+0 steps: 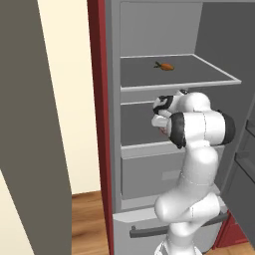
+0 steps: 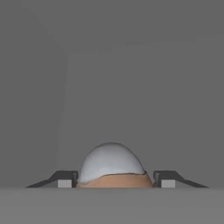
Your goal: Pick the egg and butter from the fridge and place them by the bowl for mixing.
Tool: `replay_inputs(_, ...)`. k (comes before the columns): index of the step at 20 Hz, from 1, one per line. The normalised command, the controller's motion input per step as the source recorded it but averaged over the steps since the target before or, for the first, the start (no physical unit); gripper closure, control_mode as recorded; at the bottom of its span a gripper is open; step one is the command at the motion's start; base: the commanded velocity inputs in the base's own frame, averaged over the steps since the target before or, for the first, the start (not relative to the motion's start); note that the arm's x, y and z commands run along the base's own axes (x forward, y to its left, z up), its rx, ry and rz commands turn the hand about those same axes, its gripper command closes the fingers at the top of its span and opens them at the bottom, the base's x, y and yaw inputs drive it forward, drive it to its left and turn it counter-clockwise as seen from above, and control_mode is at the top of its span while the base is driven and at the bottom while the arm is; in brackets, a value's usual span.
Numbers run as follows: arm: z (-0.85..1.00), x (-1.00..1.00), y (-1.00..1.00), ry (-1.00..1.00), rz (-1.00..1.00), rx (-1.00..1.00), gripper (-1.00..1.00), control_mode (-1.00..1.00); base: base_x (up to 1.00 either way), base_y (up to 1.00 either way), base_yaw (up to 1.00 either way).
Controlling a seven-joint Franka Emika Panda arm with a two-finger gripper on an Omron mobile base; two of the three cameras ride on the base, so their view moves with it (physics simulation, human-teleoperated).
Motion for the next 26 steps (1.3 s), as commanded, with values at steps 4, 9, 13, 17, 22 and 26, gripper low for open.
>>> replay_inputs(4, 0.06, -0.74, 0.00, -0.22, 0.09, 0.00, 1.00, -1.00, 0.00, 0.00, 0.00)
replay_inputs(9, 0.30, -0.62, 0.05, -0.11, 0.12, -0.08, 1.00, -1.00, 0.00, 0.00, 0.00)
replay_inputs(13, 0.49, -0.40, 0.16, -0.02, 0.04, -0.16, 1.00, -1.00, 0.00, 0.00, 0.00)
replay_inputs(17, 0.58, -0.32, 0.19, 0.00, 0.00, -0.12, 1.00, -1.00, 0.00, 0.00, 0.00)
replay_inputs(22, 0.56, -0.35, 0.10, 0.00, 0.00, -0.02, 1.00, -1.00, 0.00, 0.00, 0.00)
replay_inputs(26, 0.49, -0.39, 0.06, 0.00, -0.01, 0.00, 1.00, -1.00, 0.00, 0.00, 0.00)
